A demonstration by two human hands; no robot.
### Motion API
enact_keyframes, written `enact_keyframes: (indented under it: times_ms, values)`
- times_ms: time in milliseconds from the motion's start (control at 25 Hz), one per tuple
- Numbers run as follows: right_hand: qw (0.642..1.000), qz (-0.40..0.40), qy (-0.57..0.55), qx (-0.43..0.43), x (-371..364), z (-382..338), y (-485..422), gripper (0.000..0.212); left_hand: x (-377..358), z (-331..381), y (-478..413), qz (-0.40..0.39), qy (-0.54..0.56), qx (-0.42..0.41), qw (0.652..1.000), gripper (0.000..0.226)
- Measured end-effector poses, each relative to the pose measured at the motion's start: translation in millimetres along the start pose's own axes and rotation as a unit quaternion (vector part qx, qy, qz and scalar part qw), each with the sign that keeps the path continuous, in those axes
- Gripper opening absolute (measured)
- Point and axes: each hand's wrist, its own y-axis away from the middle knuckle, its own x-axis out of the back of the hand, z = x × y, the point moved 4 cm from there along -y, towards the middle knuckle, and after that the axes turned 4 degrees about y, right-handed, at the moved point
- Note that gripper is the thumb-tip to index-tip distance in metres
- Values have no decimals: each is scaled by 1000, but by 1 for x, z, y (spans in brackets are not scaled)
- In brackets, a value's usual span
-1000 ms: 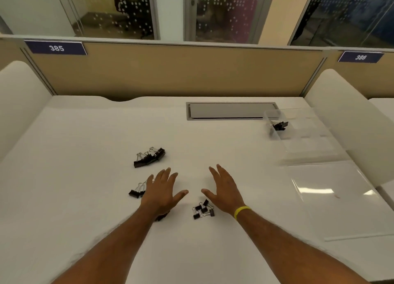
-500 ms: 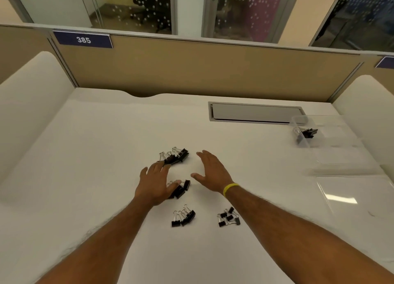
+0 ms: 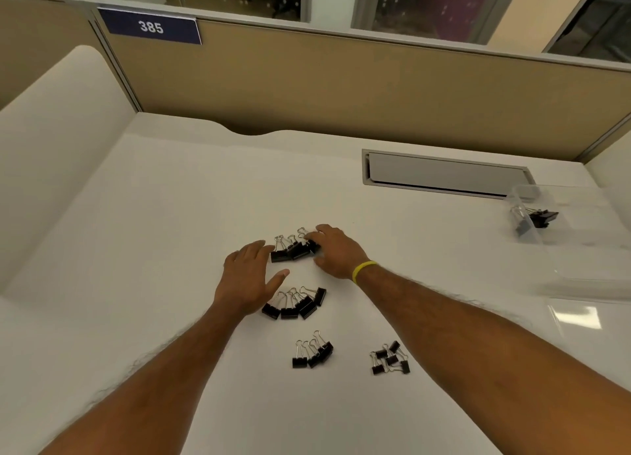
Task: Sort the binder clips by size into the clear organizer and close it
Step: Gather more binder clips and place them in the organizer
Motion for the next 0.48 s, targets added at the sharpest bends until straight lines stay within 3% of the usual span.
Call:
enact_keyframes:
  times_ms: [480]
  values:
    - [997, 65, -34, -10, -3, 8, -8, 33, -3, -6, 2, 27, 22, -1, 999, 74]
